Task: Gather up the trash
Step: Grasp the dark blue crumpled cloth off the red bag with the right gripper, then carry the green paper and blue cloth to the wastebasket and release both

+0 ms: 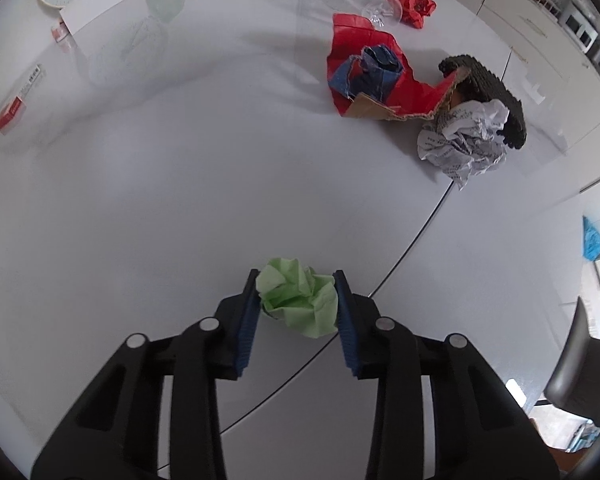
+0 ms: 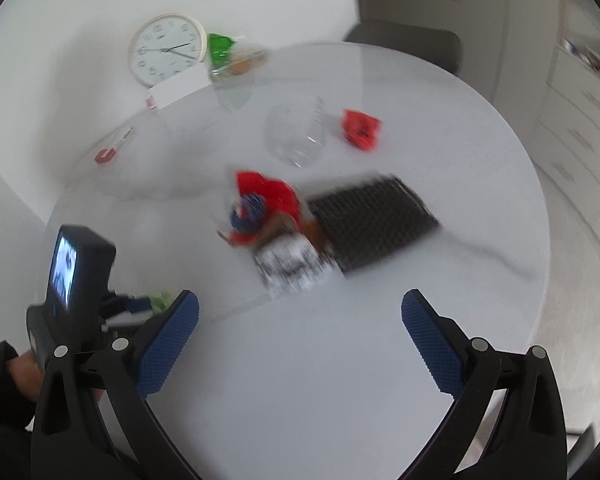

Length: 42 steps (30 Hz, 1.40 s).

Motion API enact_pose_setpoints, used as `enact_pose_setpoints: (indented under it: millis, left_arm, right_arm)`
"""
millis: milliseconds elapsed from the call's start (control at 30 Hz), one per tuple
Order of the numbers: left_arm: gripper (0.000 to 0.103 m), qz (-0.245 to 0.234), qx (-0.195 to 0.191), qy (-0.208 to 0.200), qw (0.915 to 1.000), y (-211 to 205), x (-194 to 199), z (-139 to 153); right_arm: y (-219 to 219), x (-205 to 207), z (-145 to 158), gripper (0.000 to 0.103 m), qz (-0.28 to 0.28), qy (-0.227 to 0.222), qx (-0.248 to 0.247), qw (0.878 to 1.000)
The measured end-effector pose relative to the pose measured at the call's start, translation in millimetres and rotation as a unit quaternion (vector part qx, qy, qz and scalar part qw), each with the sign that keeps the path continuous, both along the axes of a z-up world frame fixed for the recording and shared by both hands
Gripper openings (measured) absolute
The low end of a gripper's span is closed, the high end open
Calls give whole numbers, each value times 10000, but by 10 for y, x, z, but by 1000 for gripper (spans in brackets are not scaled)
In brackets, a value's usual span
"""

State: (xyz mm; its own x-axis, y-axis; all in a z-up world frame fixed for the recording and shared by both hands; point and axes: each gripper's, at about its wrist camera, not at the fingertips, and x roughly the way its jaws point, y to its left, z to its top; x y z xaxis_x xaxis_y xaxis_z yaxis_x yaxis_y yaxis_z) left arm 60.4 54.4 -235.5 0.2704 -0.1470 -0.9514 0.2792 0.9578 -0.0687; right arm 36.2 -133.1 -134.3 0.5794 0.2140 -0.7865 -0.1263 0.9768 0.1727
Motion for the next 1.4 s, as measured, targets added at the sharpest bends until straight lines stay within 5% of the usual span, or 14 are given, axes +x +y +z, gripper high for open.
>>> enact_pose_setpoints:
  millis: [333,600,800,867,1133,1400]
  left_arm:
    - [34,293,-433,-118,9986,348,166,214]
    - [34,396,-703,-316,9962,500,471,427]
    - [34,345,-736,-331,9961,431,592,430]
    - [34,352,-736,-336,9961,450,600,429]
    - [34,481,-784,-309,9953,561,572,492]
    - [34,166,-749,-539,9956,403,401,815]
  right_arm:
    - [605,1066,-441,71,461,703,-29,9965]
    - [877,1364,-809,70,647,1093,-615,9900]
    - [937,1510,-976,57,662,1339,-824,9853]
    - [943,1522,-999,45,673,1360,-857,9847]
    - [896,1494,-879,40,645,1230,-543,9888]
    - [607,1190,-428,40,519,784,-54,9956]
